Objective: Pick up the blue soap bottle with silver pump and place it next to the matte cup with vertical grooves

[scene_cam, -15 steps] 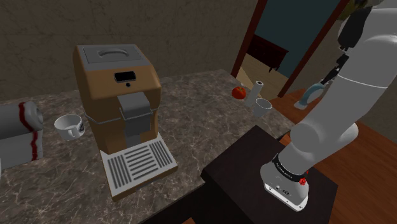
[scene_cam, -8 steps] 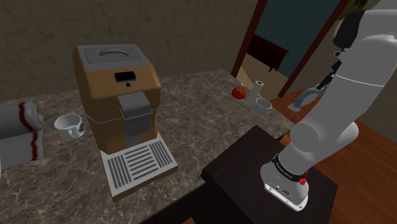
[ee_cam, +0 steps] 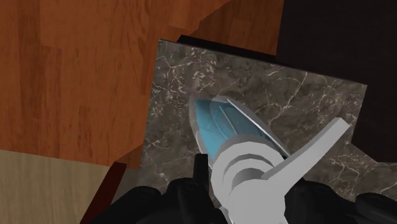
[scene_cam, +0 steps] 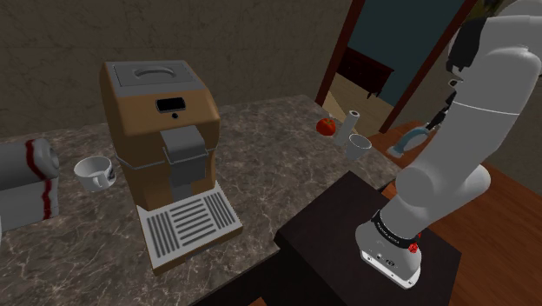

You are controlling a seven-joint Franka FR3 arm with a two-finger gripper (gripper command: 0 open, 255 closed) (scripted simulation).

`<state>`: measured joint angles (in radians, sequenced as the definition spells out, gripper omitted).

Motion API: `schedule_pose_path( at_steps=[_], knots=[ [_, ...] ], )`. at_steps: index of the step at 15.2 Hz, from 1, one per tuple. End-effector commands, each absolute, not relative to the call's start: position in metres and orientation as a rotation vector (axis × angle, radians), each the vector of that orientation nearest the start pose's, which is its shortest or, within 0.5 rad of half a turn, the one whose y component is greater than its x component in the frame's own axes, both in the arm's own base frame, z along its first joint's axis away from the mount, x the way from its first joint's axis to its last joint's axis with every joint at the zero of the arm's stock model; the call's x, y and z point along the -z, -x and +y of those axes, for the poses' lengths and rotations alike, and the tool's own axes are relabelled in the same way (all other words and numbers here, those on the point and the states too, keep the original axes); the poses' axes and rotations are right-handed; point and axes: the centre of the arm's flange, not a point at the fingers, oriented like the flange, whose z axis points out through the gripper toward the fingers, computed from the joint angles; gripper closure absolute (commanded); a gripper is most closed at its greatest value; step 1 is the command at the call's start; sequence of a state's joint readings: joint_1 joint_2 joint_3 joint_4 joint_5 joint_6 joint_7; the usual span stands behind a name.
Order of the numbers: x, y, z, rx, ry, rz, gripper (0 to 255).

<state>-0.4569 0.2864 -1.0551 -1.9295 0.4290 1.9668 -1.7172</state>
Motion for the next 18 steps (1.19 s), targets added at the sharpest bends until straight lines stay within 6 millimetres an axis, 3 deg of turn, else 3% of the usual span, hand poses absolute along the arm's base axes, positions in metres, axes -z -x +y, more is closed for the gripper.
schedule_pose_path(
  at_steps=[1,16,18],
  knots=[
    [-0.391,-0.089,-0.577,0.218,3.058,-0.039,255],
    [-0.311,-0.089,-0.577,0.218,3.058,-0.039,255],
    [-0.308,-0.089,-0.577,0.218,3.058,-0.039,255]
  ],
)
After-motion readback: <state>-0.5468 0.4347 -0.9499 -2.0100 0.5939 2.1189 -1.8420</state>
